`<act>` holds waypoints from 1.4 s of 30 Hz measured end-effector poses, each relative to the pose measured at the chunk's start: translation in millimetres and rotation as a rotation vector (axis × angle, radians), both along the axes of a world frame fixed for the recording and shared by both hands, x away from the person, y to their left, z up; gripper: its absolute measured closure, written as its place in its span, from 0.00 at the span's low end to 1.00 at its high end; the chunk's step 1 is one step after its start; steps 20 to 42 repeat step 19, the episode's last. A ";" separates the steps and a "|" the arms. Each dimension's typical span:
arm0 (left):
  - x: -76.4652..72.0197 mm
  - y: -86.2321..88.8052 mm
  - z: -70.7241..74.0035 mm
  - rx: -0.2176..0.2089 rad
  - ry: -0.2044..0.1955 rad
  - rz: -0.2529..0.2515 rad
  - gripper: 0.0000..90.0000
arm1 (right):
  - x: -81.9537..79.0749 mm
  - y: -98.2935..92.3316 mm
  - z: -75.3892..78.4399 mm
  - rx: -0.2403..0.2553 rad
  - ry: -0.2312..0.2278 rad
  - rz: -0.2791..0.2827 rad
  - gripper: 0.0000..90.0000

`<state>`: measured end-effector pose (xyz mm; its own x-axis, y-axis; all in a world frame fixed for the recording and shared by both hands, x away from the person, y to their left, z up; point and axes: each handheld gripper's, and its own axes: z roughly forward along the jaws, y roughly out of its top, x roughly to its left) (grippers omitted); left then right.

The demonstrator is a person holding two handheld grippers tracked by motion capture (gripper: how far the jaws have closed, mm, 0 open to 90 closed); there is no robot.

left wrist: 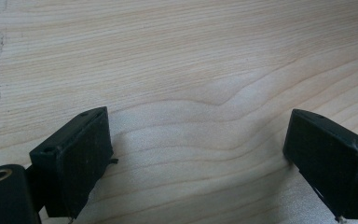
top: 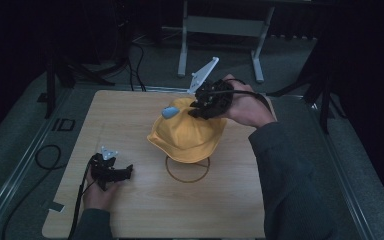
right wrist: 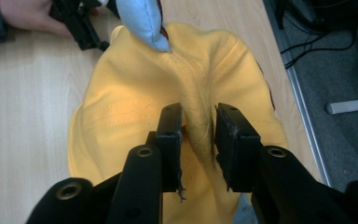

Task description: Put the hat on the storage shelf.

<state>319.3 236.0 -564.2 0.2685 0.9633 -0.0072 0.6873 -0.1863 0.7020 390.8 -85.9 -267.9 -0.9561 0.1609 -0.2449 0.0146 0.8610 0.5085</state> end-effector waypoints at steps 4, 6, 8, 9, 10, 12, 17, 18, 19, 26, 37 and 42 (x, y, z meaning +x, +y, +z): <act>0.0 0.0 0.0 0.000 0.000 0.000 0.09 | -1.1 -0.4 0.0 -0.002 0.004 0.002 0.77; 0.0 0.0 0.0 0.000 0.000 0.000 0.09 | -0.5 -0.8 0.6 0.013 0.001 -0.010 0.67; 0.0 0.1 0.0 0.002 0.000 0.000 0.09 | 0.0 -3.4 2.0 0.024 0.002 -0.021 0.58; 0.0 0.1 0.0 0.001 0.000 0.000 0.09 | -0.7 -5.0 2.7 0.030 0.001 -0.025 0.51; 0.0 0.1 0.0 0.001 0.000 -0.001 0.09 | -1.6 -7.0 3.4 0.041 -0.007 -0.034 0.43; 0.0 0.1 0.0 0.000 0.001 -0.001 0.09 | -3.2 -14.8 6.8 0.051 -0.028 -0.073 0.31; 0.1 0.0 -0.1 0.000 -0.001 0.000 0.09 | -5.6 -27.3 11.5 0.054 -0.075 -0.120 0.20; 0.1 0.0 -0.1 -0.001 -0.001 0.000 0.09 | -6.4 -30.3 13.1 0.055 -0.092 -0.122 0.18; 0.1 0.0 -0.1 0.000 -0.001 0.000 0.09 | -7.9 -33.2 14.7 0.066 -0.098 -0.128 0.17; 0.1 0.0 -0.1 0.000 -0.001 0.000 0.09 | -7.9 -33.2 14.7 0.066 -0.098 -0.128 0.17; 0.1 0.0 -0.1 0.000 -0.001 0.000 0.09 | -7.9 -33.2 14.7 0.066 -0.098 -0.128 0.17; 0.1 0.0 -0.1 0.000 -0.001 0.000 0.09 | -7.9 -33.2 14.7 0.066 -0.098 -0.128 0.17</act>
